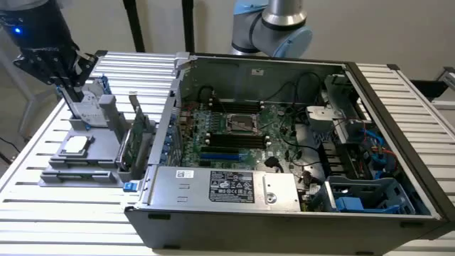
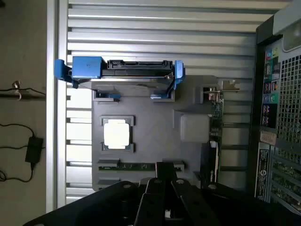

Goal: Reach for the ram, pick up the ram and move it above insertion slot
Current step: 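Reach for the ram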

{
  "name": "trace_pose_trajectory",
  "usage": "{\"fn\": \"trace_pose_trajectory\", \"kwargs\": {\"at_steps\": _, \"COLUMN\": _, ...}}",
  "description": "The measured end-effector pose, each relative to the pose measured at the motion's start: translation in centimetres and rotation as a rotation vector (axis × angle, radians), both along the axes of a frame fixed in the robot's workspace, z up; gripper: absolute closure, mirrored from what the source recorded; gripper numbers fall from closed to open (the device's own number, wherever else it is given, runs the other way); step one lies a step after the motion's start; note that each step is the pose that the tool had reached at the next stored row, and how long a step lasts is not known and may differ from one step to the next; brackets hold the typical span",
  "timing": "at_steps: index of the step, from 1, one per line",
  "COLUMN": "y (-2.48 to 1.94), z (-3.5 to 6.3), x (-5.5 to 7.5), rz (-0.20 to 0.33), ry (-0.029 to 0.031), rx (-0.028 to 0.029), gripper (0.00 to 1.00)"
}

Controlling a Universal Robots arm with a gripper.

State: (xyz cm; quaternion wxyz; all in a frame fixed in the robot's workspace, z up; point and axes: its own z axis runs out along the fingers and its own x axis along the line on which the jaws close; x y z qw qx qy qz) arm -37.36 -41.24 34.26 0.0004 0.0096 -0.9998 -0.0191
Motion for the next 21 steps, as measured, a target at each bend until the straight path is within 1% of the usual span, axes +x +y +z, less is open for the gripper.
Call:
{"fn": "trace_pose_trajectory", "kwargs": {"at_steps": 13, "y": 0.0, "z": 0.0, "x": 0.0, "rz": 0.0, "ry": 0.0, "rx": 0.0, "gripper": 0.89}}
{"fn": "trace_pose_trajectory", "kwargs": {"at_steps": 14, "y": -0.1, "z": 0.02, "x": 0.0, "rz": 0.0, "ry": 0.0003, "rx": -0.0002, "gripper": 0.89}}
{"fn": "trace_pose_trajectory", "kwargs": {"at_steps": 15, "y": -0.38, "z": 0.01, "x": 0.0, "rz": 0.0, "ry": 0.0003, "rx": -0.0002, "gripper": 0.89}}
{"fn": "trace_pose_trajectory", "kwargs": {"at_steps": 16, "y": -0.78, "z": 0.0, "x": 0.0, "rz": 0.0, "ry": 0.0001, "rx": 0.0, "gripper": 0.89}}
{"fn": "trace_pose_trajectory", "kwargs": {"at_steps": 21, "y": -3.07, "z": -0.05, "x": -0.3, "rz": 0.0, "ry": 0.0, "rx": 0.0001, "gripper": 0.89}}
